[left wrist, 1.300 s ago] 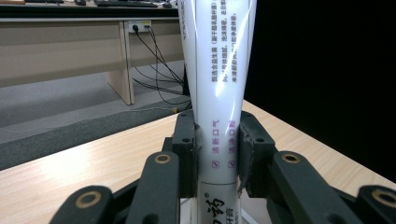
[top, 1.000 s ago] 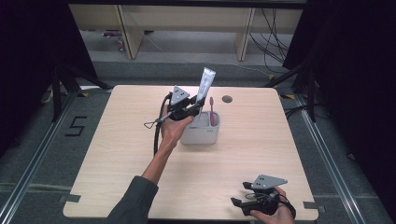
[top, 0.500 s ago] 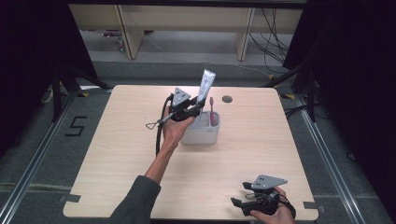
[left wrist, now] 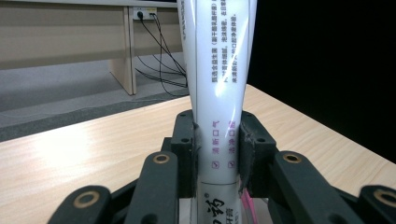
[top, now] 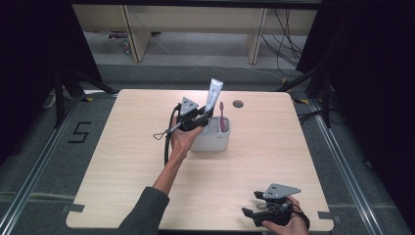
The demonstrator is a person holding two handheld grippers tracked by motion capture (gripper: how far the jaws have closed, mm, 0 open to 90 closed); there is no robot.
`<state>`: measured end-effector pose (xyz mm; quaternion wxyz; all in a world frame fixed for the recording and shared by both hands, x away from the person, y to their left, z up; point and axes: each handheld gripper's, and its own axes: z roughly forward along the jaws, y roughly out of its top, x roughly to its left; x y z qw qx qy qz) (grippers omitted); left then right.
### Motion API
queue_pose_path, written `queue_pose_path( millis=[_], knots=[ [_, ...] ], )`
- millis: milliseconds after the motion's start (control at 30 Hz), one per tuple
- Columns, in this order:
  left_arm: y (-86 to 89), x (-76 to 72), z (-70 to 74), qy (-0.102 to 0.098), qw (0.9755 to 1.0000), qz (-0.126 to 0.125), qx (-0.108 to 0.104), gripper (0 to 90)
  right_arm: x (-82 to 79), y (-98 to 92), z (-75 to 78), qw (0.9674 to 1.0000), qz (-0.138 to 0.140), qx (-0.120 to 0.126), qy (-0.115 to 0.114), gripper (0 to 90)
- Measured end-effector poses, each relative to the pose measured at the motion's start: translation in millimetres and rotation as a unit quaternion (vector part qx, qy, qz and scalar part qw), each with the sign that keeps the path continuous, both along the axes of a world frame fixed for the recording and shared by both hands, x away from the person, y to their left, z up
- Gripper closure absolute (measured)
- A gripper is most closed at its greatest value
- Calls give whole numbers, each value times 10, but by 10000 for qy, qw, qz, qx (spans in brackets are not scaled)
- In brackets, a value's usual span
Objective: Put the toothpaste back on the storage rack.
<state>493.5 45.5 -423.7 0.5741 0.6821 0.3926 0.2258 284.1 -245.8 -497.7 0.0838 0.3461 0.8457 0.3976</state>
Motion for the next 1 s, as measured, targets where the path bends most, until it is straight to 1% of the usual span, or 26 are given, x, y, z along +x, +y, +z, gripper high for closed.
queue_pose_path(
  millis=[100,167,233,300,433,467,533,567,600,633,733,767,833,933,1000],
  knots=[
    [11,-3,-27,43,10000,19,-4,707,0,0,2,10000,-3,-8,-15,251],
    [11,-4,-31,54,10000,34,-23,706,2,3,-4,10000,16,13,17,251],
    [6,-8,-33,41,10000,-6,9,706,-9,9,1,10000,-13,30,72,251],
    [-1,-14,-42,47,10000,-5,21,705,-8,8,1,10000,-6,32,74,251],
    [5,-14,-66,83,10000,21,-3,705,-10,8,2,10000,-11,13,72,251],
    [14,-17,-83,116,9999,17,8,705,-2,2,4,10000,6,-35,-6,251],
    [14,-17,-89,113,9999,17,1,704,-1,4,0,10000,12,-12,2,251],
    [19,-19,-97,115,9999,27,17,704,0,2,0,10000,11,-32,-7,251],
    [22,-20,-102,121,9999,34,19,704,-10,12,-6,10000,-29,33,78,251],
    [31,-28,-113,146,9999,56,36,703,0,2,1,10000,8,-43,-3,251],
    [38,-36,-117,144,9999,41,55,702,1,5,-4,10000,13,-8,-12,251],
    [39,-44,-119,139,9998,33,106,702,-15,11,-2,9999,-74,-3,112,251],
    [38,-48,-118,146,9998,29,120,701,-15,20,-6,9999,-49,26,110,251],
    [37,-58,-115,155,9997,2,179,700,-12,17,-7,10000,-41,7,83,252],
    [37,-61,-120,173,9996,16,232,700,-16,18,-8,9999,-82,-2,110,251]
  ],
)
